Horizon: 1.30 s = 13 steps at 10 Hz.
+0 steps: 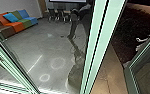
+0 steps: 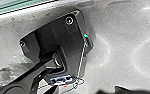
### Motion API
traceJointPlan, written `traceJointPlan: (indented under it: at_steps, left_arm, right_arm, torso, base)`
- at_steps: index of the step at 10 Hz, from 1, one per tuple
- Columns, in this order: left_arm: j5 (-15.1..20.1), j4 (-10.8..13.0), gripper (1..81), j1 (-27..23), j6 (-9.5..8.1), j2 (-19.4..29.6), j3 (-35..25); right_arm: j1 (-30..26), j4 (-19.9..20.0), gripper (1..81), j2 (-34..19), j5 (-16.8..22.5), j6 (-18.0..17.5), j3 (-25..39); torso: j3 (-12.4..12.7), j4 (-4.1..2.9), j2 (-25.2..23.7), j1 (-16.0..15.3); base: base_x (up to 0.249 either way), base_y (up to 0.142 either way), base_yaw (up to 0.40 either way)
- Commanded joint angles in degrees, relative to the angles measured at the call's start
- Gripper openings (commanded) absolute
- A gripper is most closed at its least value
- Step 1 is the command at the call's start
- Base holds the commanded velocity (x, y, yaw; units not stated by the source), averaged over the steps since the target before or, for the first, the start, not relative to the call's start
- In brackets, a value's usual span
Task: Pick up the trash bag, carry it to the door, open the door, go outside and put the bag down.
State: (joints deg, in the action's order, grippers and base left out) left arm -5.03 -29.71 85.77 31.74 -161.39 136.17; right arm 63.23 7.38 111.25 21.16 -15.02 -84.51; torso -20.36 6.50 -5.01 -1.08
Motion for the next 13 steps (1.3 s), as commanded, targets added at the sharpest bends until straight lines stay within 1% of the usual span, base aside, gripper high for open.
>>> traceJointPlan:
  at_steps: [1,3,4,5,7,8,9,10,11,12,13]
  left_arm:
    - [4.8,0.3,1.0,-0.4,0.42,1.0,-0.9]
    - [4.8,0.3,1.0,-1.0,0.42,1.2,-0.8]
    - [4.8,0.4,1.0,-1.3,0.42,1.4,-0.7]
    - [4.7,0.4,1.0,-1.6,0.42,1.5,-0.6]
    - [4.6,0.4,1.0,-2.3,0.42,1.9,-0.3]
    - [4.6,0.4,1.0,-2.8,0.42,1.9,-0.3]
    - [4.6,0.4,1.0,-3.1,0.51,1.9,0.0]
    - [4.6,0.4,1.0,-3.3,0.42,1.9,0.4]
    - [4.5,1.1,1.0,-3.5,0.42,1.5,1.0]
    - [4.1,1.1,1.0,-3.5,0.42,0.7,2.5]
    - [3.6,1.2,1.0,-3.5,0.42,-0.1,4.1]
  right_arm:
    - [5.3,3.0,81.1,5.8,-7.1,0.3,-1.4]
    - [7.9,3.0,81.1,11.4,-7.7,0.4,-5.7]
    - [9.0,2.9,81.1,14.6,-7.8,0.4,-8.2]
    - [9.9,2.9,81.1,17.3,-8.5,0.4,-10.6]
    - [11.8,3.0,81.1,21.4,-9.3,0.4,-14.8]
    - [13.5,2.7,81.1,23.8,-10.7,0.6,-17.2]
    - [14.8,1.7,81.1,27.4,-11.8,0.9,-21.9]
    - [15.8,1.1,81.1,30.4,-11.9,0.9,-25.6]
    - [16.7,-0.4,81.1,33.7,-11.8,1.0,-29.5]
    - [17.5,-2.1,81.1,36.9,-11.8,1.0,-32.7]
    - [18.1,-2.8,81.1,39.1,-11.8,1.0,-35.1]
  torso:
    - [4.5,0.00,0.0,0.0]
    - [8.0,0.00,0.0,0.1]
    - [7.9,0.00,-0.1,0.1]
    - [6.8,0.00,-0.1,0.1]
    - [7.8,0.00,-0.1,0.2]
    - [7.8,0.00,-0.2,0.2]
    - [7.7,0.00,-0.2,0.2]
    - [7.7,0.00,-0.2,0.2]
    - [7.7,0.00,-0.2,0.2]
    - [7.8,0.00,-0.2,0.2]
    - [7.8,0.00,-0.2,0.2]
  base:
    - [0.000,0.000,0.000]
    - [0.000,0.000,0.000]
    - [0.000,0.000,0.000]
    - [0.000,0.000,0.000]
    - [0.000,0.000,0.000]
    - [0.000,0.000,0.000]
    - [0.000,0.000,0.000]
    - [0.000,0.000,0.000]
    - [0.000,0.000,0.000]
    - [0.000,0.000,0.000]
    - [0.000,0.000,0.000]
